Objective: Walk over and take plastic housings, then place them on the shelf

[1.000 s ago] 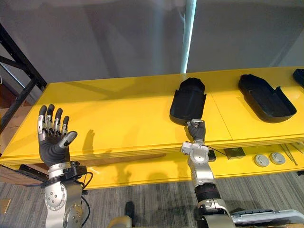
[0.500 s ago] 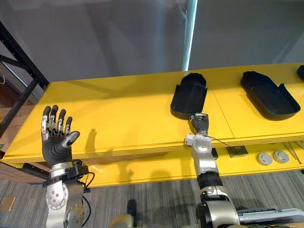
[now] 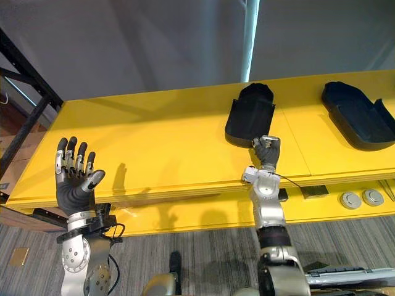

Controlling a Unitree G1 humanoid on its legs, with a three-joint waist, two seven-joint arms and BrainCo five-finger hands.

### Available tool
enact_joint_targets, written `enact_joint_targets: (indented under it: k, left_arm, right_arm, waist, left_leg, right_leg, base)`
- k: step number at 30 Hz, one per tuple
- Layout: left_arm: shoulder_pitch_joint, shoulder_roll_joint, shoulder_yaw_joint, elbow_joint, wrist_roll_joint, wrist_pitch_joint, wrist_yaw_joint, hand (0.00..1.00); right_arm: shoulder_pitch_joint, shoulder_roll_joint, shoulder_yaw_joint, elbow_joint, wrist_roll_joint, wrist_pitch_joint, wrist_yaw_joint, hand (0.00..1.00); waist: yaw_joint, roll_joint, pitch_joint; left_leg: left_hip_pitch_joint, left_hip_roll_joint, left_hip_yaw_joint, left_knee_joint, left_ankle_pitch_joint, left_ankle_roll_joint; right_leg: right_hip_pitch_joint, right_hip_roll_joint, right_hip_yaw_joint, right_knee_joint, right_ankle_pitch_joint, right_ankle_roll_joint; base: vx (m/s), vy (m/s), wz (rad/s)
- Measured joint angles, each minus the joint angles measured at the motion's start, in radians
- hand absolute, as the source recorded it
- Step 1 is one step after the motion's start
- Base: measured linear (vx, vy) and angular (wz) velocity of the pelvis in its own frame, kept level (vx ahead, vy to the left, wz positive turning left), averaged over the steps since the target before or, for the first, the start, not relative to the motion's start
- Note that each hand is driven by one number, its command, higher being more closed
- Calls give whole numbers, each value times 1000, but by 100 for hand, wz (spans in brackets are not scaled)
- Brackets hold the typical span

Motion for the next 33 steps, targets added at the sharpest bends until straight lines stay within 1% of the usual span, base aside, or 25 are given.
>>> enact_joint_targets:
  k: [2,3,4,6,7,9,10,13,16,17,18,20,22,23,24,29,30,31,33]
  left_arm:
    - [-1,0,0,-6,0,-3,0,0]
    - [-1,0,1,-6,0,-3,0,0]
    - [-1,0,2,-6,0,-3,0,0]
    - [0,0,3,-6,1,-3,0,0]
    - [0,0,4,-6,1,-2,0,0]
    - [1,1,5,-6,1,-1,-1,0]
    - [2,1,6,-6,2,0,-1,0]
    - [1,0,5,-6,9,4,-2,0]
    - [1,1,6,-6,11,6,-2,0]
    - [1,0,5,-6,11,11,-3,0]
    - [1,0,6,-6,11,17,-3,0]
    - [1,0,6,-6,11,21,-5,0]
    - [1,0,5,-6,11,23,-7,0]
    - [2,0,6,-6,11,23,-7,0]
    - [2,0,7,-6,11,23,-7,0]
    - [2,0,0,-6,11,23,-8,0]
    - [2,0,0,-6,11,23,-6,0]
    - [2,0,0,-6,11,23,-5,0]
    - [3,0,0,-6,10,23,-2,0]
  right_arm:
    - [0,6,40,-56,-9,-10,20,0]
    - [-2,7,74,-103,-6,-19,51,0]
    - [-4,8,84,-114,-6,-19,65,0]
    - [-11,8,114,-125,-3,-18,109,0]
    - [-13,9,129,-126,4,-12,138,0]
    - [-24,10,158,-126,15,4,168,0]
    - [-45,11,180,-114,17,21,172,0]
    - [-114,17,205,-25,44,43,189,0]
    - [-174,24,215,85,112,75,193,0]
    - [-196,28,215,134,152,84,196,0]
    - [-225,32,215,193,179,102,191,0]
    - [-263,41,209,281,193,115,182,0]
    - [-290,52,191,354,205,131,148,0]
    - [-303,61,174,395,216,147,124,0]
    - [-317,66,169,431,235,158,96,0]
    - [-359,82,101,533,238,178,25,0]
    - [-377,80,75,555,229,181,-12,0]
    - [-384,79,61,564,229,181,-23,0]
    - [-404,72,18,583,211,183,-72,0]
  waist:
    - [-2,-1,1]
    - [-2,-2,1]
    - [-2,-3,2]
    - [0,-8,5]
    - [4,-11,6]
    - [10,-15,5]
    - [11,-16,5]
    - [11,-16,5]
    - [26,-16,5]
    - [35,-16,4]
    - [43,-16,4]
    - [51,-16,4]
    - [67,-16,4]
    - [72,-16,4]
    - [75,-16,3]
    - [76,-12,3]
    - [76,-7,1]
    - [76,-4,-1]
    - [77,11,-4]
  left_leg:
    - [5,0,4,0,-3,0]
    - [5,0,5,0,-4,0]
    - [5,0,5,0,-4,0]
    - [6,0,5,0,-5,0]
    - [6,0,5,0,-5,0]
    - [6,0,5,0,-5,0]
    - [6,0,5,0,-5,0]
    - [6,0,0,0,-4,0]
    - [5,-1,-15,0,-4,0]
    - [4,-2,-23,0,-4,0]
    - [1,-2,-30,0,-3,-1]
    - [-9,-3,-46,0,2,-2]
    - [-15,-3,-57,0,5,-4]
    - [-15,-4,-65,0,6,-4]
    - [-15,-6,-70,0,7,-4]
    - [-16,-5,-78,0,12,-3]
    - [-20,-5,-85,0,15,-4]
    - [-23,-5,-87,0,16,-3]
    - [-32,-5,-90,0,20,-2]
  right_leg:
    - [1,0,5,-1,0,0]
    - [0,-1,6,-2,1,2]
    - [1,-1,6,-2,2,2]
    - [1,-1,6,-2,2,2]
    - [1,-1,7,-4,3,2]
    - [3,-1,6,-6,6,4]
    - [3,0,6,-7,8,5]
    - [12,3,1,-19,15,6]
    - [34,8,-18,-42,23,5]
    - [39,8,-24,-43,23,5]
    - [41,10,-29,-43,23,5]
    - [43,13,-47,-44,23,5]
    - [46,16,-56,-42,24,5]
    - [54,17,-66,-42,24,5]
    - [58,17,-72,-43,23,5]
    - [58,17,-75,-44,20,0]
    - [58,19,-78,-43,17,-5]
    - [56,19,-80,-41,17,-5]
    - [47,19,-81,-36,16,-5]
  base:
    - [5,-15,-9]
    - [-4,-12,-4]
    - [0,0,0]
    - [0,0,0]
    - [0,0,0]
    - [0,0,0]
    - [0,0,0]
    - [-6,-7,4]
    - [3,-17,14]
    - [8,-26,15]
    - [7,-29,16]
    - [-3,-27,23]
    - [7,-29,20]
    - [15,-31,15]
    - [6,-24,14]
    - [-23,-7,4]
    - [-62,-8,10]
    - [-61,-9,12]
    - [-57,-4,4]
